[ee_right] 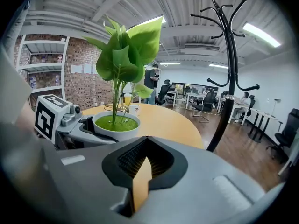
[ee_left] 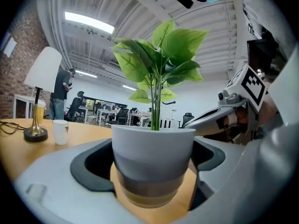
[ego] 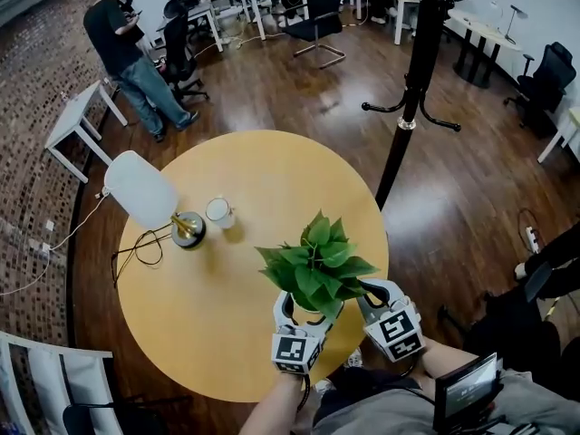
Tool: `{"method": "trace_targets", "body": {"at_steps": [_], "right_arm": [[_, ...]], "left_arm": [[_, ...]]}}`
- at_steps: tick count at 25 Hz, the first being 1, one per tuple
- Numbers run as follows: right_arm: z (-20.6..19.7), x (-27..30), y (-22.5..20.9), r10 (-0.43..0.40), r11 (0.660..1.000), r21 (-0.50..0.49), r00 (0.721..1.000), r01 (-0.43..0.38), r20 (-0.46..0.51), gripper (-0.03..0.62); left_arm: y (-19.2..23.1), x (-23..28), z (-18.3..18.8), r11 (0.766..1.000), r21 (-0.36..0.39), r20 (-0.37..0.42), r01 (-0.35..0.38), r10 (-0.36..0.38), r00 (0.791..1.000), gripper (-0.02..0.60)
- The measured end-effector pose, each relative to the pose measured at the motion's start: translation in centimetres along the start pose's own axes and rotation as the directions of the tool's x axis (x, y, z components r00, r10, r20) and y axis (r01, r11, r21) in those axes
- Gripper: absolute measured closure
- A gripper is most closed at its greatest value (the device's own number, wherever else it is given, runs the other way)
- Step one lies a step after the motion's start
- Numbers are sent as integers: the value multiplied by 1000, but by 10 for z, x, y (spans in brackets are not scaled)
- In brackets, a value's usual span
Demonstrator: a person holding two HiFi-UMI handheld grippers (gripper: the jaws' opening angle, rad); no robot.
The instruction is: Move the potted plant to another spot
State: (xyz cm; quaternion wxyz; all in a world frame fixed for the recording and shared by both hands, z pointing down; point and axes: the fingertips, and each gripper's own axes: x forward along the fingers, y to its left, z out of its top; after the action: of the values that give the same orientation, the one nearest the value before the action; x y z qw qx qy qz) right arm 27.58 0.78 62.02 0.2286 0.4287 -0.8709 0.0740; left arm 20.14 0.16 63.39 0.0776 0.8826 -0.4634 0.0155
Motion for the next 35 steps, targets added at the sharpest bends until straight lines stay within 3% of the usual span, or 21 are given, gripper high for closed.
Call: {"method": "trace_targets", "body": {"at_steps": [15,35], "right_arm": [[-25,20,6,-22,1000,-1,994,22,-104,586],[-43,1,1,-59,998,4,989,60,-134,586]], "left_arm": [[16,6,-55,999,-33,-69,20,-22,997,80],[8,-5,-79,995,73,-127,61,-52,991,77]]}}
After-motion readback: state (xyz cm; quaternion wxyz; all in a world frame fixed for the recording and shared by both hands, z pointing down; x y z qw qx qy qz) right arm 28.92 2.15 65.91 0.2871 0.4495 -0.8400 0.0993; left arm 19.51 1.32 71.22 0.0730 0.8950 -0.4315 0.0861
